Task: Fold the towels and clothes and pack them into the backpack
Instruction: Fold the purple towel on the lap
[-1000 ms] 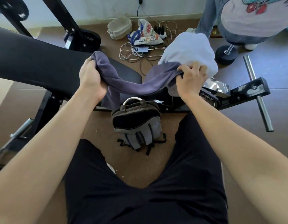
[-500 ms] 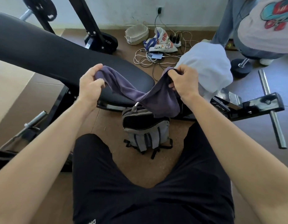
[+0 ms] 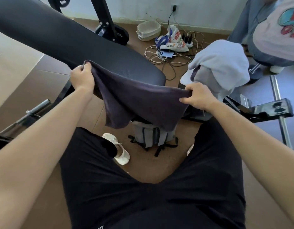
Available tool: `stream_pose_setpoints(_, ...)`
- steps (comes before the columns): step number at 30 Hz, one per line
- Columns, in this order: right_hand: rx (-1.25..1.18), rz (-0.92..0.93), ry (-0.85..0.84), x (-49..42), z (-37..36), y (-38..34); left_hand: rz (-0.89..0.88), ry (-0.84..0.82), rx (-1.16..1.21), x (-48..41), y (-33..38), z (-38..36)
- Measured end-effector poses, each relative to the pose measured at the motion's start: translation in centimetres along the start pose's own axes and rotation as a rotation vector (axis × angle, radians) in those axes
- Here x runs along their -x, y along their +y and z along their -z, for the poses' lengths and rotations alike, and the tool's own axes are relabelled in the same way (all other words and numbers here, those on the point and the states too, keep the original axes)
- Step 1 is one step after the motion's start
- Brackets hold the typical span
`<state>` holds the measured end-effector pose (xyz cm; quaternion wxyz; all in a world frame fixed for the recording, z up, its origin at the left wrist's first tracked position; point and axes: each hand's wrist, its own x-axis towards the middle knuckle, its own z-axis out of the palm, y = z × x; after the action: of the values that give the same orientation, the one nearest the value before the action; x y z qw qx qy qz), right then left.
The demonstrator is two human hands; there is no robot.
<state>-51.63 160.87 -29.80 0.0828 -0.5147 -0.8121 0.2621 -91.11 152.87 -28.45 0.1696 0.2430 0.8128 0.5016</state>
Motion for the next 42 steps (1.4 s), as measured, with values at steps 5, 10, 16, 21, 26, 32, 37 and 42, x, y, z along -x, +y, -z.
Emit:
stream_pose_setpoints(5, 0.160, -0.113, -0.061, -0.5, -2.5, 0.6, 0.180, 0.026, 0.175, -4.9, -5.0, 1.2)
stream_pose_setpoints(10, 0.025, -0.242, -0.002, 0.3, -5.0, 2.7, 0.250, 0.043, 0.195, -1.7, -4.8, 1.6)
stream_pose_setpoints(16, -0.579, -0.286, -0.011, 1.2, -6.9, 0.1, 0.264, -0.138, 0.280, 1.5, -4.5, -1.0)
stream_pose_setpoints(21, -1.112, -0.175, -0.201, 1.8, -7.0, -1.8, 0.157, -0.421, 0.360, 8.0, -4.2, -3.9)
stream_pose_setpoints(26, -1.309, -0.115, -0.294, 4.3, -10.3, -0.1, -0.013, -0.655, 0.216, 16.0, -8.1, -6.6)
stream_pose_setpoints(32, -1.194, -0.132, -0.485, 5.7, -13.4, 1.5, -0.114, -0.796, 0.100, 19.7, -13.2, -6.3)
stream_pose_setpoints(37, -1.051, -0.062, -0.582, 6.2, -13.6, 0.8, -0.385, -1.047, -0.024, 19.3, -12.0, -7.5)
stream_pose_setpoints(42, -0.862, -0.067, -0.506, 5.7, -13.1, 1.1, -0.324, -0.802, 0.004, 18.1, -13.0, -7.3)
